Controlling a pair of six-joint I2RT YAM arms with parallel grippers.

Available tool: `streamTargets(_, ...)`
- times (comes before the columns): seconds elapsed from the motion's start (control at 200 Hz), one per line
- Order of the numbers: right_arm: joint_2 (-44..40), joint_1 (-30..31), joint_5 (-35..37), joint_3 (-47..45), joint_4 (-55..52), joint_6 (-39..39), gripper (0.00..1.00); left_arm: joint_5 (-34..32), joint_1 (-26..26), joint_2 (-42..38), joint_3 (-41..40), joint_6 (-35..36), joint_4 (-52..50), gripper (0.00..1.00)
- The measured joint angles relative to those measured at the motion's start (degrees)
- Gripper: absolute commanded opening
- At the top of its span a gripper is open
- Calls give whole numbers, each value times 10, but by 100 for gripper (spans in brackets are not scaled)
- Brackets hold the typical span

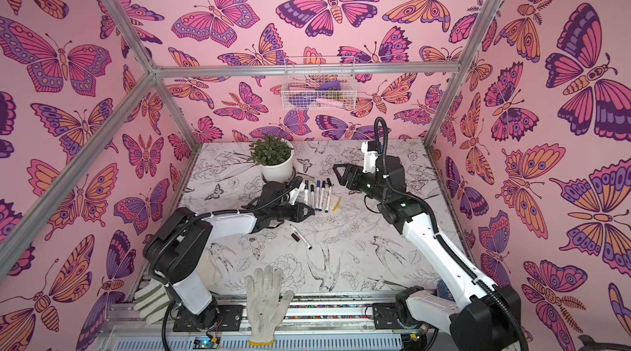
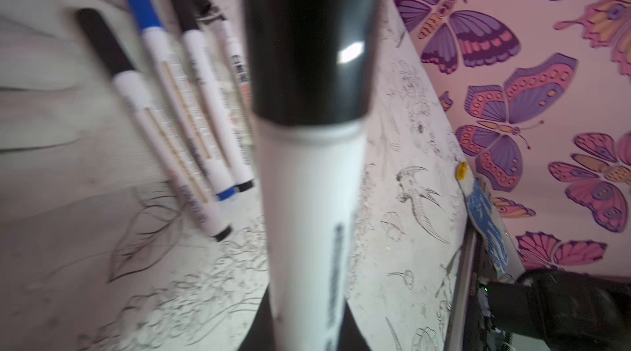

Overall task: Insert pens into pen caps
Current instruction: Place the pen at the center of the table.

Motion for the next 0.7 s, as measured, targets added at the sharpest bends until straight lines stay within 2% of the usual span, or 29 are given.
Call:
streamTargets(0.18, 8, 0, 0, -9, -5, 2, 70, -24, 7, 46, 78, 13, -78, 0)
streamTargets(0.32, 8, 0, 0, -9, -5, 2, 70, -37, 7, 75, 120, 19, -118, 8)
streamTargets(0.346, 8, 0, 0, -9, -5, 2, 70, -38, 7, 80, 124, 18, -122, 11)
streamTargets(0.416, 8, 0, 0, -9, -5, 2, 70, -47, 7, 91, 129, 19, -132, 37)
streamTargets(0.486, 8, 0, -1, -9, -5, 1, 70, -53, 7, 100, 129, 17, -144, 50)
streamTargets(0.601, 8, 0, -5, -11, -5, 0, 69, -64, 7, 106, 136, 14, -157, 61)
streamTargets(0.696, 8, 0, -10, -17, -5, 0, 69, -68, 7, 107, 150, 14, -159, 66)
